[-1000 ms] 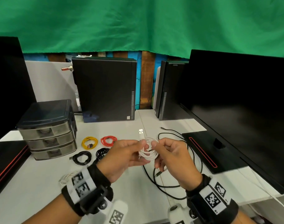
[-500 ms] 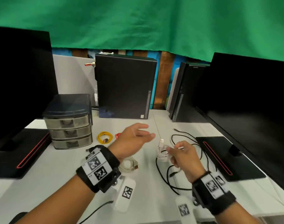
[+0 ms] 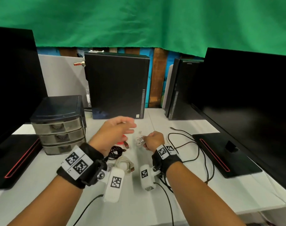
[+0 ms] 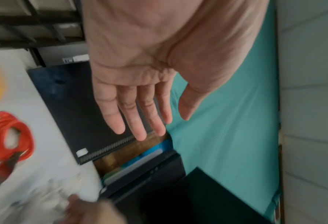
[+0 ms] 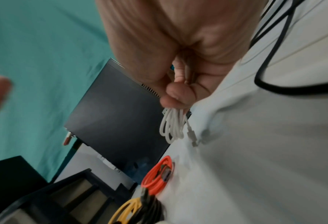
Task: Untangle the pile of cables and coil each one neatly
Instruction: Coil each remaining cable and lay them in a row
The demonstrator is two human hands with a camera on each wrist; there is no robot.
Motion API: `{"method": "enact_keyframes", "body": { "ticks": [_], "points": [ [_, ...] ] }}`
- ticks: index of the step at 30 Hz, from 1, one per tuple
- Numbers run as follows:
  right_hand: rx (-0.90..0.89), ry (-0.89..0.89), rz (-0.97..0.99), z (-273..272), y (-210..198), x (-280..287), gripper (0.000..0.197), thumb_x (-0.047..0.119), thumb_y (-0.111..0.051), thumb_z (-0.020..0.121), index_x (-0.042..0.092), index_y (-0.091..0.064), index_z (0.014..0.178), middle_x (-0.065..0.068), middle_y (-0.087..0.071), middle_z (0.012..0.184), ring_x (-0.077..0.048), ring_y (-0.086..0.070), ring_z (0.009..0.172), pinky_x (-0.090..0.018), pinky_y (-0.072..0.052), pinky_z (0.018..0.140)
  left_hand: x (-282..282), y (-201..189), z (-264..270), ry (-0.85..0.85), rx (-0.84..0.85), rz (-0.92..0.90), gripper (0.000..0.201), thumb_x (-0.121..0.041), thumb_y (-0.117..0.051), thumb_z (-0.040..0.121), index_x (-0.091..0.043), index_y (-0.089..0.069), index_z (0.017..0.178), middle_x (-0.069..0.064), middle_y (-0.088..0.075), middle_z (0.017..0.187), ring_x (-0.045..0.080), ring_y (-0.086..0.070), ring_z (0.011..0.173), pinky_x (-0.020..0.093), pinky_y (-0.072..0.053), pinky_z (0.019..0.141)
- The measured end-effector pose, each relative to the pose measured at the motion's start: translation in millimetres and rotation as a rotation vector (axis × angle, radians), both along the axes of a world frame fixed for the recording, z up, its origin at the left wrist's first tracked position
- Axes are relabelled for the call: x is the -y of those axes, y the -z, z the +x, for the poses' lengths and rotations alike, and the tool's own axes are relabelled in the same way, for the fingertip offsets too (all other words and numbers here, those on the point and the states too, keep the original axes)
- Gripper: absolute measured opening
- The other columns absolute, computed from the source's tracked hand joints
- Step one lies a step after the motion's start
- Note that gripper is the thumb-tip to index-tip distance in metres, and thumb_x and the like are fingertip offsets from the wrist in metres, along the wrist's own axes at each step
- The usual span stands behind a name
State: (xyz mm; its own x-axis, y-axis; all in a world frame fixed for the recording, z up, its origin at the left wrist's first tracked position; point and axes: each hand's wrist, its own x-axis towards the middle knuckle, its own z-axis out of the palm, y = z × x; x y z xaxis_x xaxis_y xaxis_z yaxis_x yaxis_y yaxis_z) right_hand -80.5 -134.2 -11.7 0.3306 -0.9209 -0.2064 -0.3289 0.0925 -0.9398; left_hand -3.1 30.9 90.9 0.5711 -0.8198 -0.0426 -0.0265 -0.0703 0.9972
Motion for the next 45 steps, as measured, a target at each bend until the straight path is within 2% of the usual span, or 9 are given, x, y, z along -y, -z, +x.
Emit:
{"method": "enact_keyframes", "body": {
  "ticks": [4, 8, 13, 22, 28, 32, 36, 39, 45],
  "points": [
    [-0.01, 0.021, 0.06, 8.9, 1.0, 8.1, 0.017, 0.026, -0.065, 0.095, 0.01, -0.059, 0.097, -0.013, -0.071, 0.1, -0.025, -0.069, 0.088, -0.021, -0.053, 0.07, -20.0, -30.3, 26.7, -0.122, -0.067, -0.172, 0.014, -0.018, -0.062, 0.096, -0.019, -0.069, 0.108, 0.001, -0.077, 0.106, 0.018, -0.072, 0.102, 0.038, -0.052, 0.094],
    [-0.42, -0.281, -0.261, -3.5, 3.4, 4.0, 0.045, 0.04, -0.039, 0.105, 0.01, -0.048, 0.137, -0.008, -0.061, 0.132, -0.027, -0.057, 0.124, -0.033, -0.048, 0.098, -34.9, -37.9, 42.8, -0.149, -0.065, -0.208, 0.017, -0.021, -0.053, 0.102, -0.021, -0.068, 0.109, -0.002, -0.077, 0.104, 0.016, -0.074, 0.098, 0.036, -0.053, 0.094],
    [-0.059, -0.154, 0.015, -29.6, -16.1, -5.5, 0.01, 0.013, -0.062, 0.096, 0.007, -0.067, 0.09, -0.009, -0.067, 0.08, -0.02, -0.065, 0.064, -0.031, -0.055, 0.06, -37.8, -40.8, 46.8, -0.146, -0.072, -0.214, 0.016, -0.024, -0.054, 0.101, -0.022, -0.068, 0.109, -0.001, -0.077, 0.105, 0.017, -0.074, 0.098, 0.037, -0.054, 0.094],
    [-0.021, -0.27, -0.149, -127.6, -59.9, -18.1, 0.013, 0.016, -0.06, 0.096, 0.015, -0.073, 0.097, -0.004, -0.077, 0.088, -0.019, -0.072, 0.074, -0.028, -0.056, 0.063, -47.3, -51.3, 48.2, -0.155, -0.106, -0.308, 0.014, -0.027, -0.058, 0.098, -0.022, -0.069, 0.105, -0.001, -0.076, 0.098, 0.015, -0.073, 0.09, 0.033, -0.055, 0.084],
    [-0.04, -0.169, -0.16, -174.9, -53.6, -10.3, 0.012, 0.019, -0.062, 0.097, 0.016, -0.073, 0.097, -0.006, -0.076, 0.089, -0.017, -0.07, 0.071, -0.025, -0.053, 0.059, -12.0, -1.3, -18.1, 0.073, -0.018, -0.033, 0.011, -0.019, -0.063, 0.096, -0.015, -0.071, 0.103, 0.003, -0.076, 0.095, 0.017, -0.073, 0.08, 0.03, -0.055, 0.074],
    [-0.125, -0.184, -0.169, -183.0, -45.5, -1.3, 0.011, 0.022, -0.062, 0.096, 0.018, -0.073, 0.096, -0.003, -0.076, 0.089, -0.015, -0.07, 0.071, -0.025, -0.053, 0.059, 27.7, 52.8, -70.0, 0.272, 0.137, 0.172, 0.007, -0.012, -0.066, 0.092, -0.012, -0.073, 0.089, 0.004, -0.075, 0.086, 0.017, -0.07, 0.066, 0.026, -0.051, 0.058],
    [-0.032, -0.051, -0.189, -182.3, -49.9, 4.3, 0.013, 0.026, -0.065, 0.095, 0.015, -0.073, 0.093, -0.005, -0.075, 0.085, -0.015, -0.067, 0.066, -0.027, -0.05, 0.058, 80.8, 78.5, -94.2, 0.28, 0.465, 0.335, 0.014, -0.029, -0.076, 0.083, -0.023, -0.069, 0.073, -0.003, -0.071, 0.074, 0.017, -0.069, 0.07, 0.032, -0.06, 0.072],
    [0.078, 0.035, -0.215, -186.1, -59.4, 10.1, 0.013, 0.021, -0.064, 0.095, 0.011, -0.072, 0.091, -0.008, -0.073, 0.08, -0.015, -0.063, 0.062, -0.026, -0.047, 0.054, 103.0, 90.7, -109.2, 0.405, 0.782, 0.6, 0.032, -0.043, -0.073, 0.082, -0.018, -0.069, 0.101, 0.001, -0.071, 0.103, 0.022, -0.068, 0.094, 0.027, -0.054, 0.077],
    [0.197, 0.12, -0.223, -204.5, -78.0, 20.4, 0.016, 0.023, -0.064, 0.097, 0.009, -0.071, 0.093, -0.009, -0.074, 0.082, -0.015, -0.063, 0.064, -0.029, -0.051, 0.06, 115.8, 99.7, -121.9, 0.525, 1.049, 0.766, 0.024, -0.021, -0.054, 0.097, -0.008, -0.062, 0.116, 0.009, -0.064, 0.123, 0.026, -0.063, 0.111, 0.028, -0.048, 0.081]
  ]
}}
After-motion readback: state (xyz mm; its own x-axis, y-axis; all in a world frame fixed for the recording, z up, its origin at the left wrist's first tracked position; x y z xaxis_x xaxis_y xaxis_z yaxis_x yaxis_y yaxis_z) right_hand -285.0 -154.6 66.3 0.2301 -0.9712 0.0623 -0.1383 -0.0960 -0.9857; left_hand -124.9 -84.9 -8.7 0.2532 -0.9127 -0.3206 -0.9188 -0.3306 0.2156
